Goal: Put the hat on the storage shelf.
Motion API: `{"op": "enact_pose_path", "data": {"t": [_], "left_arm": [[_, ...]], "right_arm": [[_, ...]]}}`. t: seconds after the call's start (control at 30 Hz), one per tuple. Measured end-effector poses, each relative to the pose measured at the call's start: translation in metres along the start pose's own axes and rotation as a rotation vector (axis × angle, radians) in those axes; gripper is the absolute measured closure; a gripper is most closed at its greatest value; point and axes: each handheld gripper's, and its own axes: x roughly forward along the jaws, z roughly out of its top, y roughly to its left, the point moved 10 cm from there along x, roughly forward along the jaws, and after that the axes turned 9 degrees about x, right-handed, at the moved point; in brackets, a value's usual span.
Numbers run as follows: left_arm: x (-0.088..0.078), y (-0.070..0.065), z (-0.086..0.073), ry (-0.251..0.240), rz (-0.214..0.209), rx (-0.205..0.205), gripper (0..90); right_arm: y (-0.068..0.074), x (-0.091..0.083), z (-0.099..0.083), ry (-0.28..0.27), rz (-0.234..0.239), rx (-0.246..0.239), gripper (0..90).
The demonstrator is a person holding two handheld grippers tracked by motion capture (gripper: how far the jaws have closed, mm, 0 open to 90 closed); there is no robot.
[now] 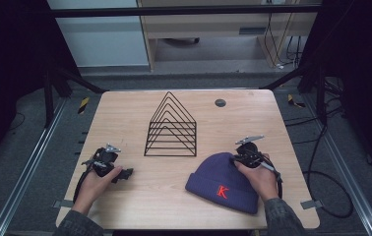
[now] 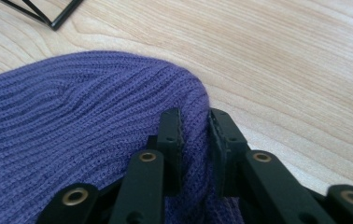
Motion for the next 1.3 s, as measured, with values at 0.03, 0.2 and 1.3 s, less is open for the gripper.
{"op": "enact_pose_path", "data": {"t": [0.03,0.2,1.3], "left_arm": [[0.0,0.0,0.0,0.004,-0.003,0.001,0.0],[0.0,0.0,0.0,-0.002,-0.006,0.012,0.0],[-0.087,-0.021,0.09,-0.383,-0.104,0.054,6.1]], "right_arm": [[0.001,-0.001,0.0,-0.004,0.003,-0.004,77.9],[0.006,-0.013,0.006,-0.058,0.02,-0.025,79.8],[0.06,-0.192,0.137,-0.389,0.156,-0.278,80.5]]}}
